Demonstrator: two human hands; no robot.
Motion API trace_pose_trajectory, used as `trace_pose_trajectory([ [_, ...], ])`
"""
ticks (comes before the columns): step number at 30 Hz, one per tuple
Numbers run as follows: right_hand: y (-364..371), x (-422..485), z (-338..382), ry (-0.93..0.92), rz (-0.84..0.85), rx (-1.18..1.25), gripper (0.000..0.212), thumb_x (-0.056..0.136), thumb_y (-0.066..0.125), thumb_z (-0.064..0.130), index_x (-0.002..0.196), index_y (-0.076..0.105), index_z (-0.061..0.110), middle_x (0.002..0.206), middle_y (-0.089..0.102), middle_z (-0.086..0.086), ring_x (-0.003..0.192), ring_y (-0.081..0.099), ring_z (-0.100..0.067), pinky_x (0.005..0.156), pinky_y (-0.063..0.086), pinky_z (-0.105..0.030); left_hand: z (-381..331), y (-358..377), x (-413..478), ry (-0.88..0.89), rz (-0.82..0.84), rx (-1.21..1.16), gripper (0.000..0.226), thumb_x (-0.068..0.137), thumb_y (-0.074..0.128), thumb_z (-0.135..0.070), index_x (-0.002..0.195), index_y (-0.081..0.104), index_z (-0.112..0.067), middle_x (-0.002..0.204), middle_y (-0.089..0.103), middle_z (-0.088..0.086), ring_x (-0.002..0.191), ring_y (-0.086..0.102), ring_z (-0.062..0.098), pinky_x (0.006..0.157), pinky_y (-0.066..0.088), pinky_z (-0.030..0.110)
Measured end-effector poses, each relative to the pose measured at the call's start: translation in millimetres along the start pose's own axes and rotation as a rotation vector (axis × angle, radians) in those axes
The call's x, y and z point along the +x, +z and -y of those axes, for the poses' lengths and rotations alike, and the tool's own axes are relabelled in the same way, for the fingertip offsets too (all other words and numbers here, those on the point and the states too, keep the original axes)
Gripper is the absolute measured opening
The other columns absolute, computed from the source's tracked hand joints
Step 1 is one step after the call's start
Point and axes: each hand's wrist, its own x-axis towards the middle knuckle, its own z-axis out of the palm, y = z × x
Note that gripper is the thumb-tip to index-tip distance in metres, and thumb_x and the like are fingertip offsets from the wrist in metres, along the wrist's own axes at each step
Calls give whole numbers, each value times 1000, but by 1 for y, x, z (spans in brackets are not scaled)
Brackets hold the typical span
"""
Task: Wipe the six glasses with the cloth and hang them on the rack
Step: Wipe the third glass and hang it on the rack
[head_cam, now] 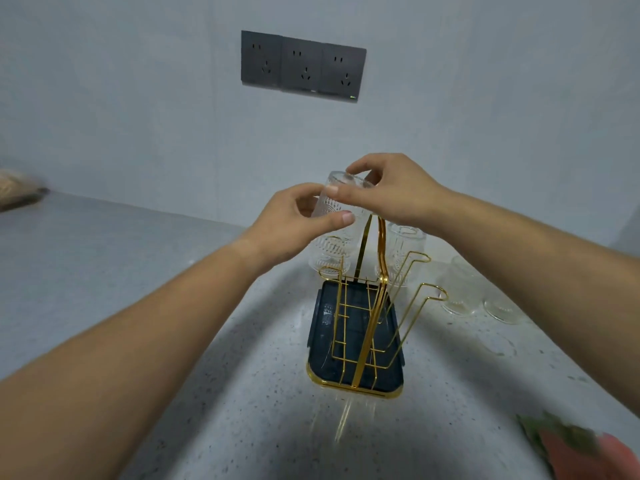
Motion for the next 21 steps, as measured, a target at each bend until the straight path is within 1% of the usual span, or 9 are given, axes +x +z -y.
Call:
trace_pose_trajectory([
  [3,6,0,-4,-18,45,-29,69,83,71,62,137,60,20,109,62,3,92,60,-9,68,44,-20,13,5,-4,-17,-13,-44,48,86,84,-32,129,69,-20,117,77,-1,109,73,10,96,58,28],
  [6,9,1,-8,-15,82,-43,70,82,72,63,137,60,20,111,64,1,96,62,-13,69,45,-22,23,8,-6,-22,-29,-55,50,84,86,-38,128,69,-20,119,76,-1,113,71,12,101,57,34],
  [9,11,3,-9,3,136,-75,73,80,71,66,138,59,22,115,65,0,101,63,-16,82,53,-30,32,10,-9,-34,-39,-65,49,83,86,-39,127,69,-22,119,76,-2,114,71,12,105,56,41],
  [10,11,3,-9,9,160,-93,74,81,71,66,138,58,22,116,65,1,103,63,-17,87,53,-33,35,12,-10,-37,-43,-63,49,83,86,-39,126,69,-23,119,76,-3,114,70,11,105,56,41],
  [12,12,4,-11,29,216,-93,73,82,70,64,140,56,22,121,64,-1,107,61,-17,90,50,-32,41,14,-13,-48,-50,-63,54,78,87,-47,125,70,-26,119,76,-5,115,70,11,106,55,42],
  [14,13,4,-13,49,268,-63,72,84,70,61,142,55,22,128,63,-4,110,60,-17,90,46,-29,47,16,-15,-60,-54,-75,63,71,84,-57,125,70,-28,119,76,-7,116,70,11,107,55,41],
  [16,14,4,-15,58,302,-54,70,86,69,59,143,55,21,133,62,-5,113,58,-17,92,44,-29,52,18,-18,-73,-50,-79,67,69,84,-59,127,69,-28,120,76,-7,117,69,11,107,54,39],
  [18,15,4,-16,64,325,-47,66,88,69,57,142,56,21,134,62,-3,115,57,-16,95,42,-29,56,20,-21,-86,-48,-76,62,74,87,-54,127,68,-27,120,76,-8,117,69,10,105,54,35],
  [21,17,5,-17,69,335,-41,57,88,71,54,135,63,21,126,63,1,116,58,-15,96,42,-29,60,23,-24,-95,-50,-95,46,84,85,-35,125,69,-25,118,76,-8,114,69,8,102,53,28],
])
